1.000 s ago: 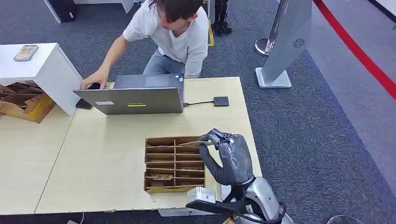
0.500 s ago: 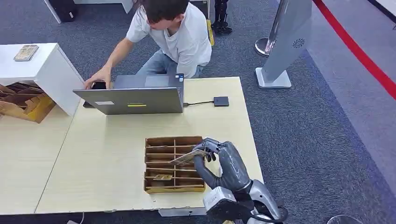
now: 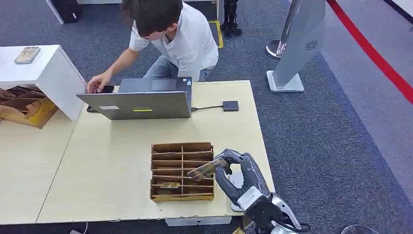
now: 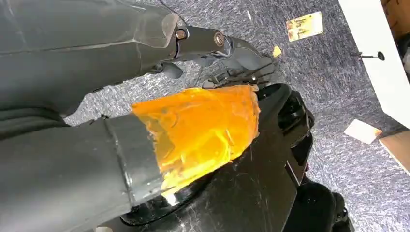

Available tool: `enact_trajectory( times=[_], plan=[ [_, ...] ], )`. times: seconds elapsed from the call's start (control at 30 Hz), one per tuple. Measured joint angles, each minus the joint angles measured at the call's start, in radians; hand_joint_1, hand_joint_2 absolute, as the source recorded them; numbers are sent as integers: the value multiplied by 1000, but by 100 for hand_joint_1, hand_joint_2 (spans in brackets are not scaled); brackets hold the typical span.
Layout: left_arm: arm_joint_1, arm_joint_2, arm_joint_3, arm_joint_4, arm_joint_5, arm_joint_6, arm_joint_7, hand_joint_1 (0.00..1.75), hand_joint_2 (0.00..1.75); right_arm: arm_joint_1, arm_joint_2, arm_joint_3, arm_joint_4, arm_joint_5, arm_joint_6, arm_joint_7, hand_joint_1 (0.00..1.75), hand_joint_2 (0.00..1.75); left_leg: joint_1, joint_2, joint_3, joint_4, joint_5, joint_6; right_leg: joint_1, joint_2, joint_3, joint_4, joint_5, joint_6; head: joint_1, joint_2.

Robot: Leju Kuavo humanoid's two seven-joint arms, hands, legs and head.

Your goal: Pass the card to the sensor for recognition and then transmit it.

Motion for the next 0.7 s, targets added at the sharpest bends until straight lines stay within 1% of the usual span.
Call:
enact_trajectory(
  times=[0.3, 0.7],
  plan=[
    [3, 0, 0, 0, 6, 6, -6, 0, 0, 54, 5, -49, 0, -11, 1, -2, 175, 175, 0, 0, 0, 0, 0, 0, 0, 0, 0, 0, 0, 0, 0, 0],
    [4, 0, 0, 0, 8, 8, -8, 0, 0, 70, 8, -64, -1, -15, 2, -2, 175, 175, 0, 0, 0, 0, 0, 0, 0, 0, 0, 0, 0, 0, 0, 0]
  ],
)
